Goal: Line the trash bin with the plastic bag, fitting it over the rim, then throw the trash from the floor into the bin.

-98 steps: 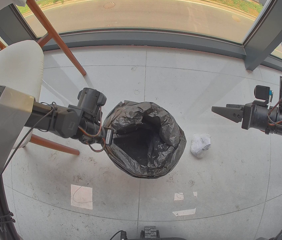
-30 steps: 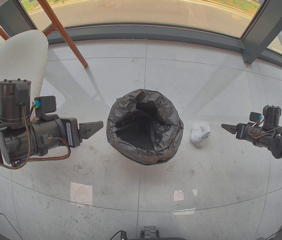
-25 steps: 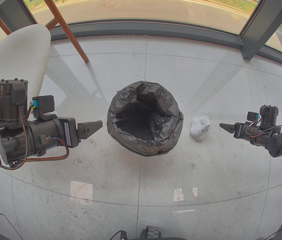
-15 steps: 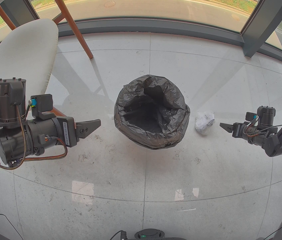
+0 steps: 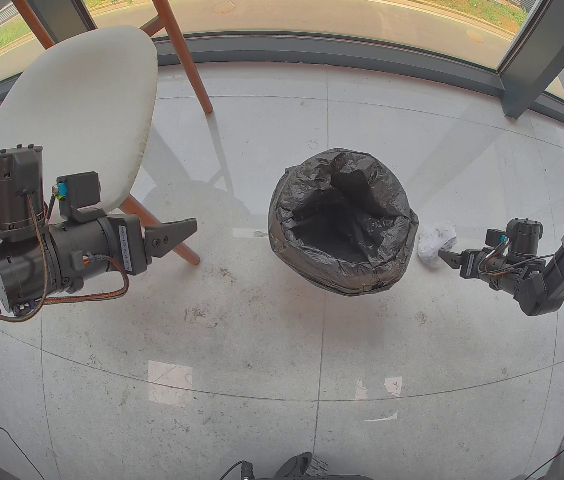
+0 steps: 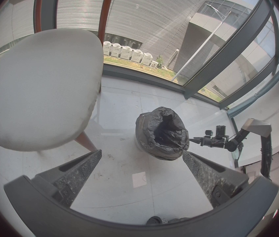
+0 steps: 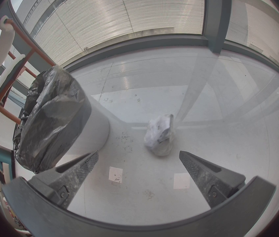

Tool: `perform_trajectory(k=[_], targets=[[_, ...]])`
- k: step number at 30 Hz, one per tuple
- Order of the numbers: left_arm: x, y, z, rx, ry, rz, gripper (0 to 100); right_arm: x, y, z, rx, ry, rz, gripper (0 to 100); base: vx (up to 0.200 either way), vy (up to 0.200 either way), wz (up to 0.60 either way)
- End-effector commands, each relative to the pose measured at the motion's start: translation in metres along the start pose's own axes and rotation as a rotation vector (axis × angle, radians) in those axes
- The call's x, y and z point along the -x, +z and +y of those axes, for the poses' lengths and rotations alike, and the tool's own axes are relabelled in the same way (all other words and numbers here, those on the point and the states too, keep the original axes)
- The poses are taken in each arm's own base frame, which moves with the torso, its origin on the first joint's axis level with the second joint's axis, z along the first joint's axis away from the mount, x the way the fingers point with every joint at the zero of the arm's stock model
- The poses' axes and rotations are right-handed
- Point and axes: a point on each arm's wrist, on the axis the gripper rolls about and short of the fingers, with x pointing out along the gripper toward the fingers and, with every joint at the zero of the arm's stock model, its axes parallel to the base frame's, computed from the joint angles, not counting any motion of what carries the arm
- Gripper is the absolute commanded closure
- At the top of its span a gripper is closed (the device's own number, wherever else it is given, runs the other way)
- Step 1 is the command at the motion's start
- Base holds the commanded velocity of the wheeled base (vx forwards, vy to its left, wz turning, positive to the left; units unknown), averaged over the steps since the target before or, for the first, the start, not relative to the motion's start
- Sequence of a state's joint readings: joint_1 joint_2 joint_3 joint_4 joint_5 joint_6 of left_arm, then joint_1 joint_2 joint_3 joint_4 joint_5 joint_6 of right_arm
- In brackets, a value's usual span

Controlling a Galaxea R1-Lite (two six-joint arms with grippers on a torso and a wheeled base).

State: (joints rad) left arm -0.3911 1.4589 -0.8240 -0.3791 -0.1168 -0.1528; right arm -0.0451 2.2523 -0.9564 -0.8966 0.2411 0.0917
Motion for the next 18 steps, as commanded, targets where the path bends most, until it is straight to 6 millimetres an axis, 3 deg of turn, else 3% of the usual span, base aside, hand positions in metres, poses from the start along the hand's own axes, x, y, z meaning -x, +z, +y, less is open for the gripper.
perform_trajectory(k=[1, 13, 18], targets=[[-0.001, -0.003, 0.002, 0.003, -0.006, 0.012, 0, -0.002, -0.005, -0.005, -0.006, -0.011, 0.013, 0, 0.0, -0.2, 0.0], [-0.002, -0.003, 0.002, 0.001, -0.004, -0.007, 0, -0.003, -0.01, -0.019, -0.009, -0.038, 0.021, 0, 0.0, -0.2, 0.0], [-0.002, -0.002, 0.002, -0.007, 0.015, -0.013, 0, -0.003, -0.016, -0.012, 0.002, -0.012, 0.001, 0, 0.04, -0.16, 0.0]])
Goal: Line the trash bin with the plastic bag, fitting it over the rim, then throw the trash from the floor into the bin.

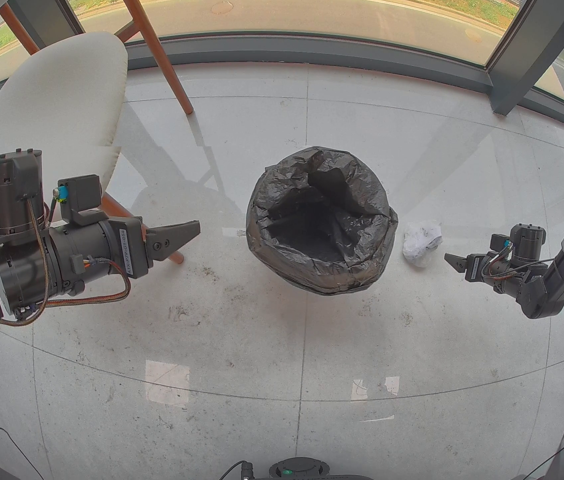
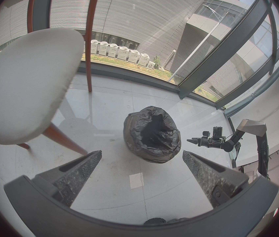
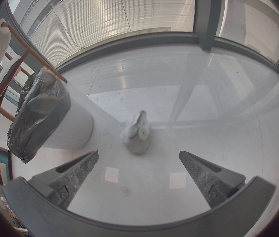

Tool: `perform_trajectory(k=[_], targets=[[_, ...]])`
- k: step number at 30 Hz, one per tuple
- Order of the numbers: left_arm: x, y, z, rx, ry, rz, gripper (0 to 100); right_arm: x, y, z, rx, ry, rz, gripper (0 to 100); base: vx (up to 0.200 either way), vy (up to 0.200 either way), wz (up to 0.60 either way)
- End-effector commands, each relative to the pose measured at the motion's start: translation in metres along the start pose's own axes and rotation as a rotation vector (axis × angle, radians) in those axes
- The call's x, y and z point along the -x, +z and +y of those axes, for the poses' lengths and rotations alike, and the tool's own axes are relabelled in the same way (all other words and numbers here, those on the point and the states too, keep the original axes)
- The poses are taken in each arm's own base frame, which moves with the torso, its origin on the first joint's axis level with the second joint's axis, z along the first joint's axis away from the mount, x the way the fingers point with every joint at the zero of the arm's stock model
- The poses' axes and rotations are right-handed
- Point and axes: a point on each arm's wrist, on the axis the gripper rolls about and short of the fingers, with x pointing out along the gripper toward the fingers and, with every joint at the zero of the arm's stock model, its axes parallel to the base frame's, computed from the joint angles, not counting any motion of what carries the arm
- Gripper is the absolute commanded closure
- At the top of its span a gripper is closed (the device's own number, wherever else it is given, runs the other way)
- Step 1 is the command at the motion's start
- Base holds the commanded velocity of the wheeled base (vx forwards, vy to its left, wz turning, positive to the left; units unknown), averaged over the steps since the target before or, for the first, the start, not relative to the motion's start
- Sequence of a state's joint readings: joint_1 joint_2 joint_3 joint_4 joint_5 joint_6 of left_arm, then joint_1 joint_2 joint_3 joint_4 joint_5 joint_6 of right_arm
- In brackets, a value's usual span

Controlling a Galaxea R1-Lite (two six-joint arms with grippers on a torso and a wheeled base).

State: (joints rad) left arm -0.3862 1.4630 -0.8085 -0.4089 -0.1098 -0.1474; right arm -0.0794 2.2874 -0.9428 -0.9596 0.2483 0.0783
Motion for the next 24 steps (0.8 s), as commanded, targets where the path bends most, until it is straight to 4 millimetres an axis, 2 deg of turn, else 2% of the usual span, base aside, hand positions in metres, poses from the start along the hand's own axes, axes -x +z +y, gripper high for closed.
perform_trajectory(k=[1, 8, 17, 22, 24], targets=[[-0.001, 0.001, 0.001, -0.011, 0.05, -0.01, 0, 0.003, -0.015, 0.01, -0.001, 0.027, 0.039, 0, 0.2, 0.0, 0.0], [-0.001, 0.003, 0.003, -0.067, 0.162, -0.03, 0, 0.008, -0.029, 0.02, 0.006, 0.055, 0.066, 0, 0.2, 0.2, 0.0], [0.0, 0.004, 0.003, -0.049, 0.151, -0.033, 0, 0.002, -0.039, 0.034, 0.022, 0.088, 0.07, 0, 0.2, 0.0, 0.0], [0.0, 0.002, 0.003, -0.048, 0.142, -0.027, 0, -0.006, -0.042, 0.031, 0.023, 0.081, 0.066, 0, 0.2, 0.0, 0.0], [0.0, 0.002, 0.003, -0.048, 0.142, -0.027, 0, -0.01, -0.05, 0.027, 0.017, 0.073, 0.086, 0, 0.2, 0.0, 0.0]])
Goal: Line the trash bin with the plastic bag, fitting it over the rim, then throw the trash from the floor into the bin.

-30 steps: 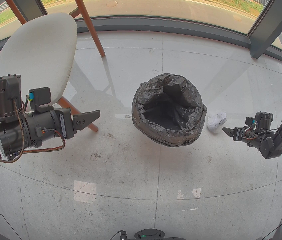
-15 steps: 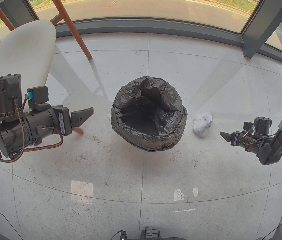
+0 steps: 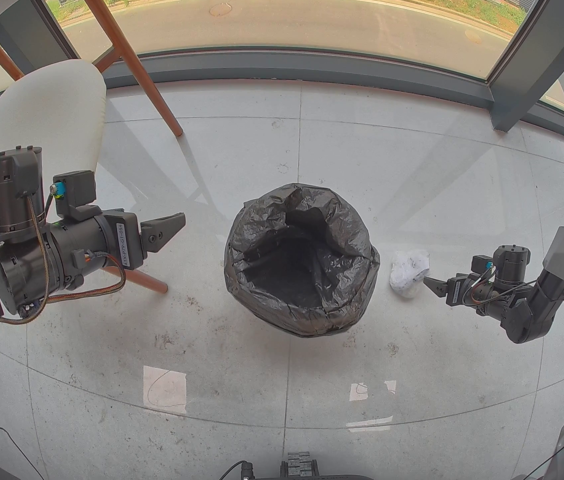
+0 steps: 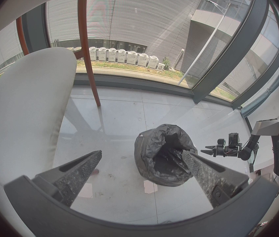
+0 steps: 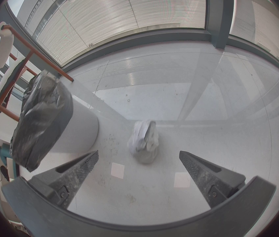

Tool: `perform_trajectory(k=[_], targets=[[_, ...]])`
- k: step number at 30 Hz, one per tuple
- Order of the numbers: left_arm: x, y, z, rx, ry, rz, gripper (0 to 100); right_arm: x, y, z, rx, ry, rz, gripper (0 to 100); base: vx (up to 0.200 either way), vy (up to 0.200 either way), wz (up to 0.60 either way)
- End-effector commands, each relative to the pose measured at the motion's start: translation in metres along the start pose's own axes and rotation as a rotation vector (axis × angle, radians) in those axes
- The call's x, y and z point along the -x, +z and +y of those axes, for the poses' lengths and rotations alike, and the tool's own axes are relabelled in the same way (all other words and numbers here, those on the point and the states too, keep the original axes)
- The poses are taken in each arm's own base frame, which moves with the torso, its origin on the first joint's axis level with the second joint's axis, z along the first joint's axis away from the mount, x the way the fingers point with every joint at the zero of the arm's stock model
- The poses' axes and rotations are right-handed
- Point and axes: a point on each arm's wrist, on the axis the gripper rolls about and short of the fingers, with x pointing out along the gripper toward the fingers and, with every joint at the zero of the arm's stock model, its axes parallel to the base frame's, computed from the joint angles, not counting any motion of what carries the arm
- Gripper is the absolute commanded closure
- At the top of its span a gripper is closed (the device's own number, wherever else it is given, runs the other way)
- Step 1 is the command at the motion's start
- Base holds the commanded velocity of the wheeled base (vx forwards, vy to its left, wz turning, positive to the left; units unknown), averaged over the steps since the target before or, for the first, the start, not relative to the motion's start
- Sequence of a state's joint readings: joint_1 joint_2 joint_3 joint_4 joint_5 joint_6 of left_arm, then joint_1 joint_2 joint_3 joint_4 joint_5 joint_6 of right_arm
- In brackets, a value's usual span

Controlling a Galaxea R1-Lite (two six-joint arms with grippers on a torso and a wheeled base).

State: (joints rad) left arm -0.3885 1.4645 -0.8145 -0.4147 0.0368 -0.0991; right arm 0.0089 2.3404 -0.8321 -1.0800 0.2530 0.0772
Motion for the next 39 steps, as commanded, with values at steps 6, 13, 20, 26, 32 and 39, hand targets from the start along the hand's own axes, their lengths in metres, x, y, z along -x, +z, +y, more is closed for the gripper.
perform_trajectory(k=[6, 13, 20, 26, 32, 39], targets=[[-0.001, -0.001, 0.0, -0.001, 0.01, 0.001, 0, -0.016, -0.032, -0.008, -0.022, -0.015, 0.08, 0, 0.2, 0.0, 0.0], [-0.002, -0.001, 0.0, -0.003, 0.018, 0.002, 0, -0.042, -0.063, -0.015, -0.013, -0.021, 0.074, 0, 0.029, 0.0, 0.0], [-0.002, -0.002, 0.001, -0.003, 0.043, 0.006, 0, -0.059, -0.067, -0.01, 0.0, -0.01, 0.067, 0, 0.0, 0.0, 0.0], [-0.002, -0.001, 0.001, -0.003, 0.044, 0.003, 0, -0.061, -0.067, -0.008, -0.008, -0.01, 0.093, 100, 0.0, 0.0, 0.0], [-0.001, -0.002, 0.001, -0.003, 0.044, 0.004, 0, -0.06, -0.067, -0.008, -0.009, -0.009, 0.097, 100, 0.0, 0.0, 0.0], [0.0, -0.004, 0.002, -0.003, 0.046, 0.009, 0, -0.053, -0.07, -0.01, -0.022, -0.019, 0.113, 100, 0.0, 0.0, 0.0]])
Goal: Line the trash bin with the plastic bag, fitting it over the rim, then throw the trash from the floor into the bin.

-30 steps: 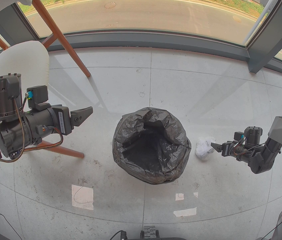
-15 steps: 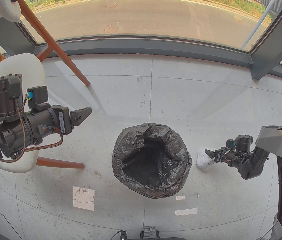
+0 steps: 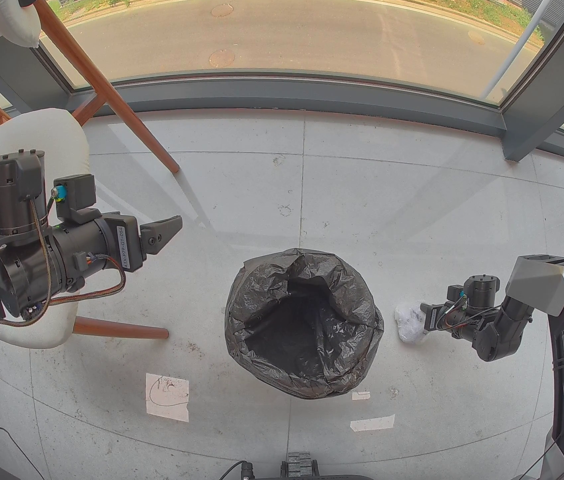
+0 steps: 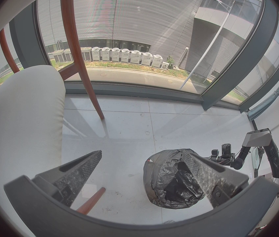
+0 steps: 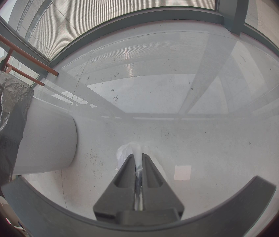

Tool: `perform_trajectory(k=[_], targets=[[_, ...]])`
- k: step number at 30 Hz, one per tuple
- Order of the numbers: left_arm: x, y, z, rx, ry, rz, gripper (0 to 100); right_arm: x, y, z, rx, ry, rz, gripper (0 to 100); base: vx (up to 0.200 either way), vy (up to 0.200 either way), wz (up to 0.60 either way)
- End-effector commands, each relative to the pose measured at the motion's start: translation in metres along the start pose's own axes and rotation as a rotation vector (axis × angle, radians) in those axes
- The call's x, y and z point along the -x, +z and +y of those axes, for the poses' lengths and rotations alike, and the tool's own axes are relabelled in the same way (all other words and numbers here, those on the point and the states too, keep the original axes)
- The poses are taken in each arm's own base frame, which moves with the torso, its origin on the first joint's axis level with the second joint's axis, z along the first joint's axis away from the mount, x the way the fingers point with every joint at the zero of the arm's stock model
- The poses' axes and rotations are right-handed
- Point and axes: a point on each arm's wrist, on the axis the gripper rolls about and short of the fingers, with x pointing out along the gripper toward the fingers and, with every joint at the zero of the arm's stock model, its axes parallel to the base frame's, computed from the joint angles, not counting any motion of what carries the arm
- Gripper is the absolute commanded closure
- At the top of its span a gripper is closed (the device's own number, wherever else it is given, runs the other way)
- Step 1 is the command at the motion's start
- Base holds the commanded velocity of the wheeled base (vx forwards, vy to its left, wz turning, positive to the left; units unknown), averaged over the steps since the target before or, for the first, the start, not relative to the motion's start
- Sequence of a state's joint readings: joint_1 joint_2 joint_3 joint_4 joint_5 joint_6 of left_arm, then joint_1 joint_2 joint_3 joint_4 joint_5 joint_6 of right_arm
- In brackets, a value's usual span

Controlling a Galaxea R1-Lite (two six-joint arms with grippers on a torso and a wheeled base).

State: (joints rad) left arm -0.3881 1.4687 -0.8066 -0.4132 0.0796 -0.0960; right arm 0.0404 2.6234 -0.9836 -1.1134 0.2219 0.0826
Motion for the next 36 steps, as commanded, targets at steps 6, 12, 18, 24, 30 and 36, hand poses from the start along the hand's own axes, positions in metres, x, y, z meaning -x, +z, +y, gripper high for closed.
perform_trajectory(k=[6, 12, 18, 24, 30, 36], targets=[[0.004, -0.003, 0.001, -0.001, 0.002, 0.006, 0, 0.052, 0.038, -0.003, -0.011, -0.025, -0.057, 100, 0.0, 0.0, 0.0], [0.016, -0.01, 0.002, -0.004, -0.005, 0.011, 0, 0.144, 0.083, 0.021, 0.001, 0.032, -0.117, 100, 0.0, 0.0, 0.0], [0.017, -0.007, 0.002, -0.005, -0.006, -0.001, 0, 0.238, 0.137, 0.061, -0.048, 0.133, -0.145, 100, 0.0, 0.0, 0.0], [0.017, -0.007, 0.002, -0.008, -0.009, -0.003, 0, 0.3, 0.174, 0.131, -0.155, 0.338, -0.078, 100, 0.0, 0.0, 0.0], [0.018, -0.006, 0.002, -0.008, -0.008, -0.004, 0, 0.309, 0.168, 0.178, -0.13, 0.437, -0.004, 100, 0.0, 0.0, 0.0], [0.019, -0.006, 0.002, -0.007, -0.008, -0.009, 0, 0.306, 0.161, 0.211, -0.068, 0.54, 0.047, 100, 0.0, 0.0, 0.0]])
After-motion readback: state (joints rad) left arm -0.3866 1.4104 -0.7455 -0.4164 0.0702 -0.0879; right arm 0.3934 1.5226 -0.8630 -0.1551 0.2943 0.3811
